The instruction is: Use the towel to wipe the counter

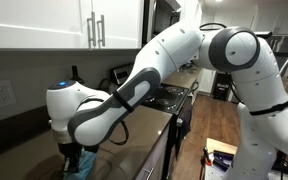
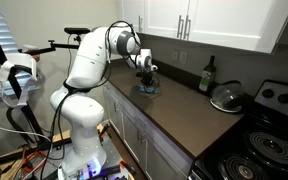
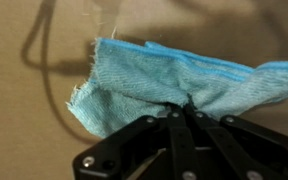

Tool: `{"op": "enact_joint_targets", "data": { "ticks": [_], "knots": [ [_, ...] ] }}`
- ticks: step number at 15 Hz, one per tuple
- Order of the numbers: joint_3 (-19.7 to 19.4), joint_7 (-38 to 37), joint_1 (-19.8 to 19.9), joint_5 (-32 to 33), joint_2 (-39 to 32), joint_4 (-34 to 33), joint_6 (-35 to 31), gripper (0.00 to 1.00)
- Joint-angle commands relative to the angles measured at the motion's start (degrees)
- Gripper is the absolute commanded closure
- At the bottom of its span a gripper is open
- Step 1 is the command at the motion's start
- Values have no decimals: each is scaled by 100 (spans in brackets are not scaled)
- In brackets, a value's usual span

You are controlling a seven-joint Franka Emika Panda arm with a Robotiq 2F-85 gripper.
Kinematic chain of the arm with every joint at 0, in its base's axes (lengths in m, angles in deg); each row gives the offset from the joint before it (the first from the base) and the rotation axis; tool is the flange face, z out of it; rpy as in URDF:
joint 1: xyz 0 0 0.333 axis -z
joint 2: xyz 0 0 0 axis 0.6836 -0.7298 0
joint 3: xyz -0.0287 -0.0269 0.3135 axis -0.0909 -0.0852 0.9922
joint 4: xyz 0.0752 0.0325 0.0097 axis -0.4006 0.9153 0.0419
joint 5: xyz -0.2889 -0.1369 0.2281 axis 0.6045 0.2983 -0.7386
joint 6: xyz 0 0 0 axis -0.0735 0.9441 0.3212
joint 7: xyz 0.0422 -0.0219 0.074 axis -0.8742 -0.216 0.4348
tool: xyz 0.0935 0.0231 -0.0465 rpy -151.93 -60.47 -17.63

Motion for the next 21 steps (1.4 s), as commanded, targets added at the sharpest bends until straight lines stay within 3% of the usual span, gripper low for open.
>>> {"op": "enact_joint_targets", "data": {
  "ticks": [1, 10, 21],
  "knots": [
    [-190, -95, -71, 144, -715, -790, -6, 97],
    [-809, -239, 66, 220, -1111, -1636, -10, 97],
    [-1498, -719, 518, 221, -899, -1313, -317, 97]
  ]
}}
